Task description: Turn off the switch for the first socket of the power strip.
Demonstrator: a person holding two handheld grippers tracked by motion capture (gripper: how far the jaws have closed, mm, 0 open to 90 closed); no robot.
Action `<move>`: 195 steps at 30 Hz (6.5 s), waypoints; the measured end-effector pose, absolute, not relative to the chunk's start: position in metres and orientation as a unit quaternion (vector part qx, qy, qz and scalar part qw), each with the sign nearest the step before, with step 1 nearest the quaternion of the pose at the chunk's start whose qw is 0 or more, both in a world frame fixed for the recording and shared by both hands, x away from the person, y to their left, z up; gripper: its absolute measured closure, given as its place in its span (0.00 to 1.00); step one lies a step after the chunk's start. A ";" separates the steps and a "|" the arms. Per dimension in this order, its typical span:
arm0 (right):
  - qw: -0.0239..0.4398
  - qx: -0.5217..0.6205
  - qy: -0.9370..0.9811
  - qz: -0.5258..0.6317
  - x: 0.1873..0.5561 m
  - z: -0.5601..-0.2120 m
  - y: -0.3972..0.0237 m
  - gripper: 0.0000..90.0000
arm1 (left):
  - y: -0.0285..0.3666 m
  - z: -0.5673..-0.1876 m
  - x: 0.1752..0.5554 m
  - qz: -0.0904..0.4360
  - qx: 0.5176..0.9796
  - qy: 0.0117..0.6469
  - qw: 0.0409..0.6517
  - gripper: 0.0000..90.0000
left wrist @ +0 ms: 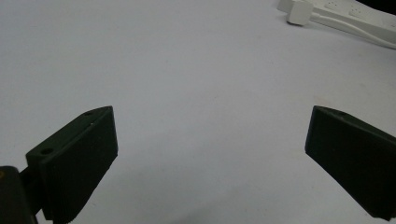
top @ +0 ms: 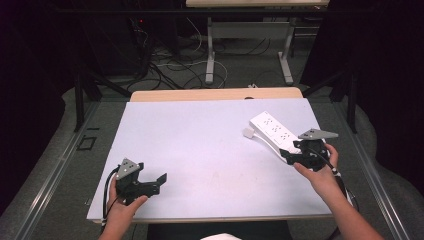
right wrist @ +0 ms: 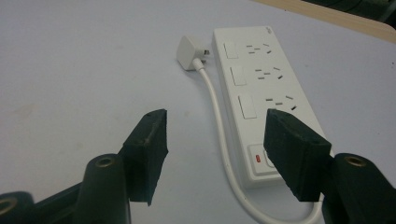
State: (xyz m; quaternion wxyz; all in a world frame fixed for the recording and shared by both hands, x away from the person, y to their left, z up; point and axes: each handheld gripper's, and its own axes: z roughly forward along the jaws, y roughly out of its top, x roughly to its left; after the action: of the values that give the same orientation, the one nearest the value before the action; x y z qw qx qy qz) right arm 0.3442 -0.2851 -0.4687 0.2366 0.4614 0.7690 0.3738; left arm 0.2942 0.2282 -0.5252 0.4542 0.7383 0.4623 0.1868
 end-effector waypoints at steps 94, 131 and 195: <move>0.225 0.519 0.767 0.302 0.435 -0.479 -0.285 0.91 | 0.230 -0.525 0.295 0.189 0.737 0.463 0.455 0.04; 0.199 0.541 0.767 0.283 0.455 -0.507 -0.281 1.00 | 0.229 -0.526 0.296 0.188 0.739 0.461 0.454 0.04; 0.188 0.540 0.771 0.282 0.461 -0.521 -0.270 1.00 | 0.228 -0.527 0.296 0.187 0.741 0.458 0.454 0.04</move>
State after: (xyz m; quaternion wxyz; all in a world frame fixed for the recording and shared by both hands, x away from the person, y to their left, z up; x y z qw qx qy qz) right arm 0.4612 -0.2695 -0.5211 0.1880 0.5396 0.7706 0.2822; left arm 0.2962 0.2279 -0.5267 0.4544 0.7406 0.4584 0.1866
